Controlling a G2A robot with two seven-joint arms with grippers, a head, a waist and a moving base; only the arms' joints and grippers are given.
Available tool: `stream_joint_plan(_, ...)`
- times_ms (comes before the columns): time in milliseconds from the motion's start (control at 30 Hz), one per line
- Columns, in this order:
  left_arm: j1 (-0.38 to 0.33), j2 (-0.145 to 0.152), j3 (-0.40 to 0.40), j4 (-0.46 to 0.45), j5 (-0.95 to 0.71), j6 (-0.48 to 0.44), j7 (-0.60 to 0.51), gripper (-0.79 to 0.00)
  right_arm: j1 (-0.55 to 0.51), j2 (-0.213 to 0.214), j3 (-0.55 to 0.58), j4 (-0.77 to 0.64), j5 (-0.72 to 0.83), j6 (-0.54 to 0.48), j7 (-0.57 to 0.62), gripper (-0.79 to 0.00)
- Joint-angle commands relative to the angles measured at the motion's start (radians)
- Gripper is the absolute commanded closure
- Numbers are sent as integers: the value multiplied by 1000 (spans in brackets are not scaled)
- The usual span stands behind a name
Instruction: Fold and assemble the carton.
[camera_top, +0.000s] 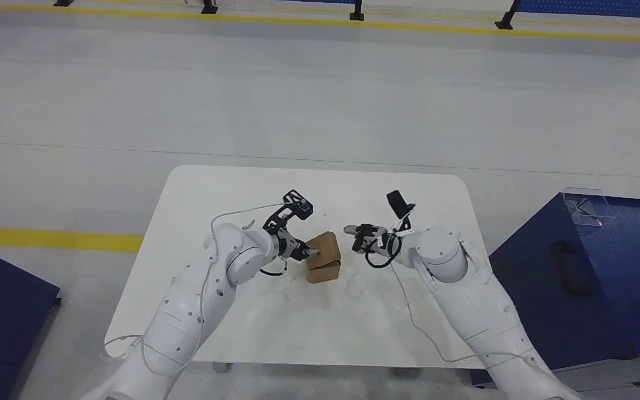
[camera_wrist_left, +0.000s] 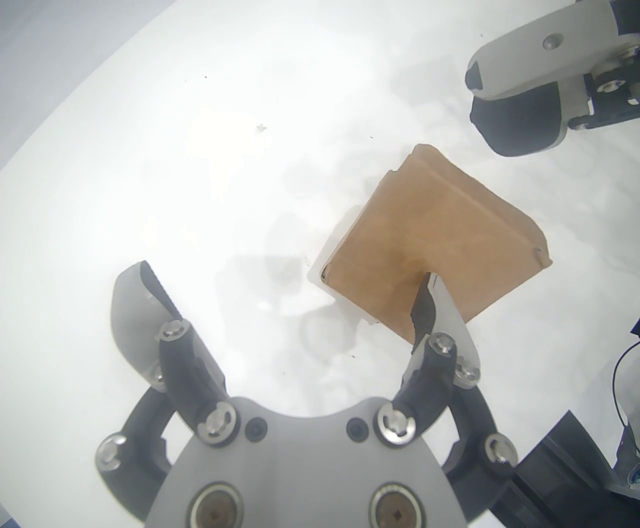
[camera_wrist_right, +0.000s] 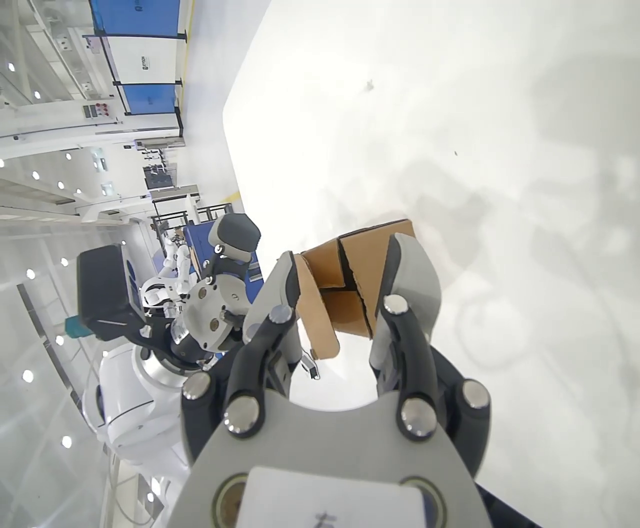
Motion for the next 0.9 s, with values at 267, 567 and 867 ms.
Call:
stream_joint_plan(267, -24, -12, 21, 35, -4, 8, 7, -785, -12, 2, -31, -6, -42, -30, 65, -336)
stream_joint_plan(567, -29, -16, 22, 45, -12, 10, 6, -785, -4, -6, -60, 12, -55, -29, 68, -332)
stream_joint_plan(867, -30, -19, 25, 49, -11, 10, 6, -785, 14, -16, -85, 40, -53, -35, 62, -317)
